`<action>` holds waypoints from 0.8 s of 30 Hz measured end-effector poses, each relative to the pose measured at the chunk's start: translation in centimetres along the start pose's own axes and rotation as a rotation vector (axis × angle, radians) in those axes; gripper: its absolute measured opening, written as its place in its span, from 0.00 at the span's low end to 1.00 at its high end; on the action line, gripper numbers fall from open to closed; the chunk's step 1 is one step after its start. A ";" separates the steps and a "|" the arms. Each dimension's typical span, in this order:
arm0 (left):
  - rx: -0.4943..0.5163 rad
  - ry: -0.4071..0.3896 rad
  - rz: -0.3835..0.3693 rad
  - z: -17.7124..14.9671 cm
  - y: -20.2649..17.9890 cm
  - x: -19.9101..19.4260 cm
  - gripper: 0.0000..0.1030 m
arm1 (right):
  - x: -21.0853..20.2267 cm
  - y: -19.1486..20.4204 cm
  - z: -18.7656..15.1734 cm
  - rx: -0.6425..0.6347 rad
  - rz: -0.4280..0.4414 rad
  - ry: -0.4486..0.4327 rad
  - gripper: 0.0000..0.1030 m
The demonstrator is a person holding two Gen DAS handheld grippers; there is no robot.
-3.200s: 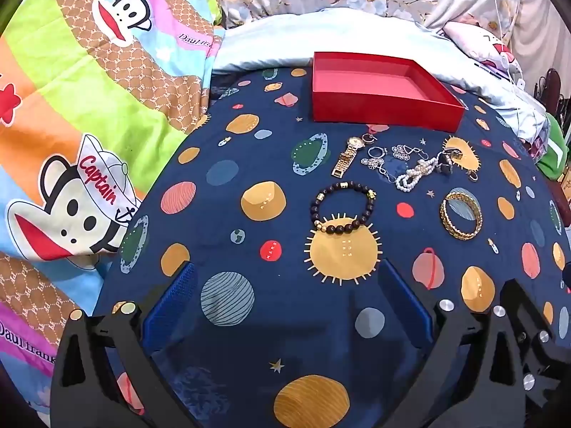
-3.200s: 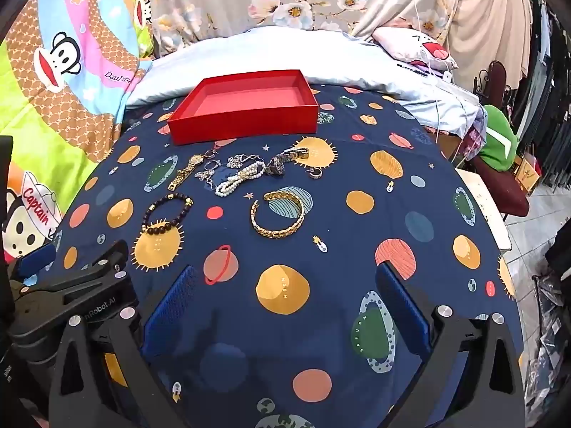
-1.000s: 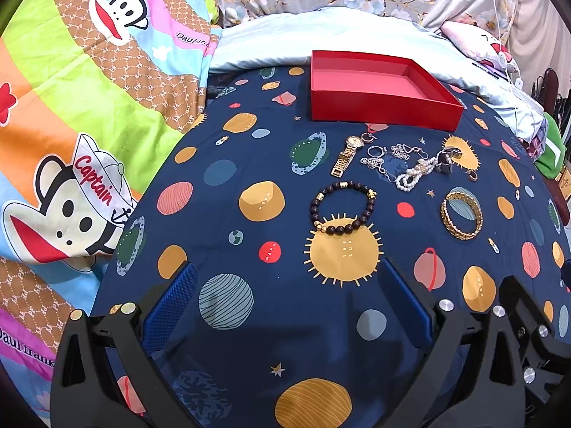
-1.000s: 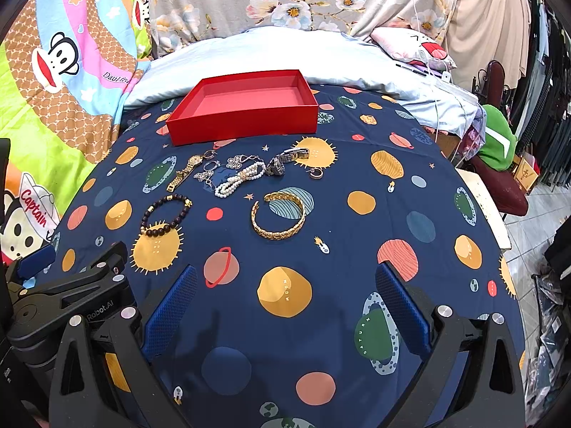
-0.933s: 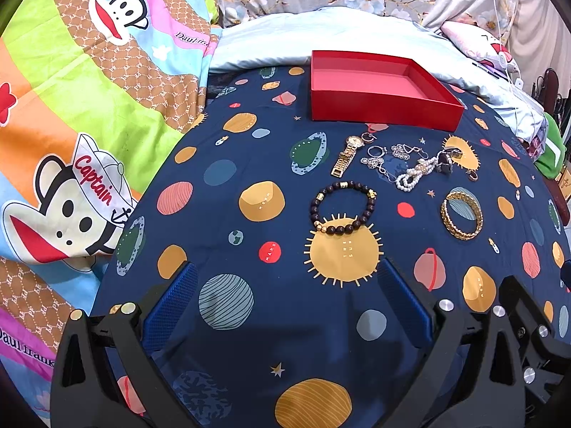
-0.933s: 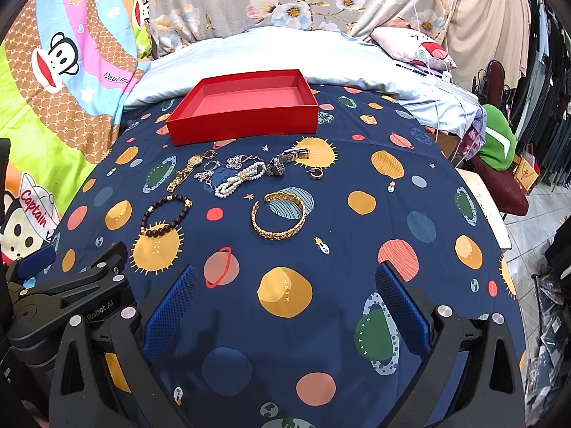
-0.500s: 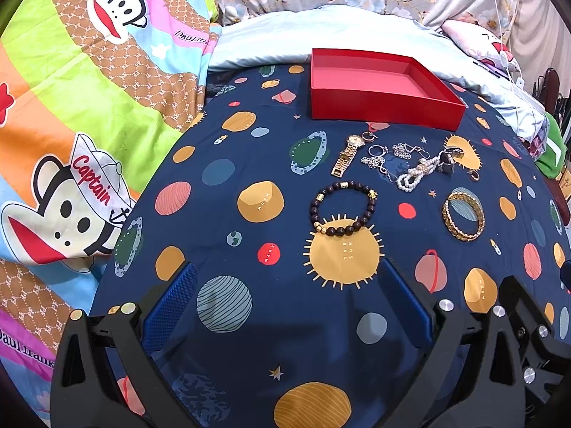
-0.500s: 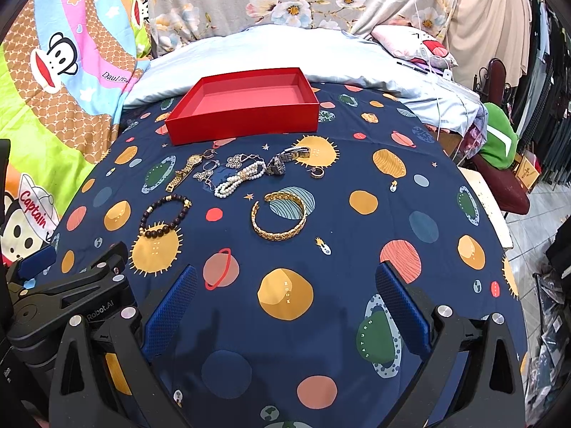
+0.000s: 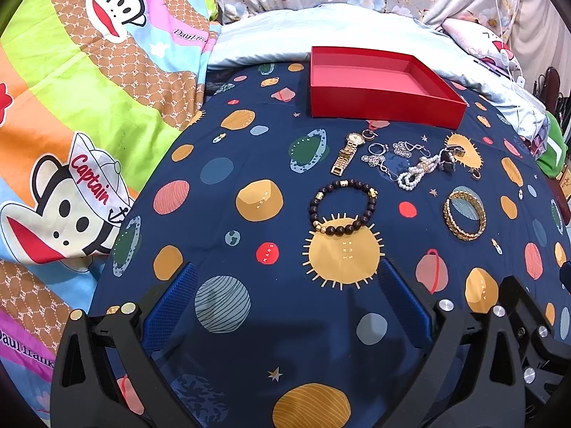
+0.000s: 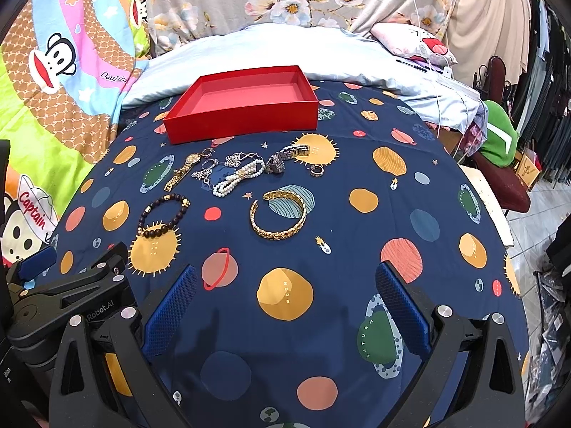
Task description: Organize jewelry
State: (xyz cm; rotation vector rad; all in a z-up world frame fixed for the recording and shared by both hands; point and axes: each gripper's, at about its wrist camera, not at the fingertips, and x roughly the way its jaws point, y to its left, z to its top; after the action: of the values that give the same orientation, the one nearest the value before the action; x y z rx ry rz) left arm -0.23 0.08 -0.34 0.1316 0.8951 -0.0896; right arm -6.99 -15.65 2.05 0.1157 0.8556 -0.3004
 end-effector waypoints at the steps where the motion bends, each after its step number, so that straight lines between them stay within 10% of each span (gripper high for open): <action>1: 0.001 0.000 0.000 -0.1 -0.1 -0.1 0.95 | 0.0 0.0 0.0 0.000 0.001 0.001 0.95; 24: -0.020 0.058 -0.018 1.4 1.4 4.8 0.95 | 8.2 -0.4 2.1 -0.009 0.036 0.068 0.95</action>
State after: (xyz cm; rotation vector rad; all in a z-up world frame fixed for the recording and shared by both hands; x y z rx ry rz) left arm 4.01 1.15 -3.18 0.1080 0.9551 -0.0941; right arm -0.53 -18.23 -2.84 0.1336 0.9215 -0.2602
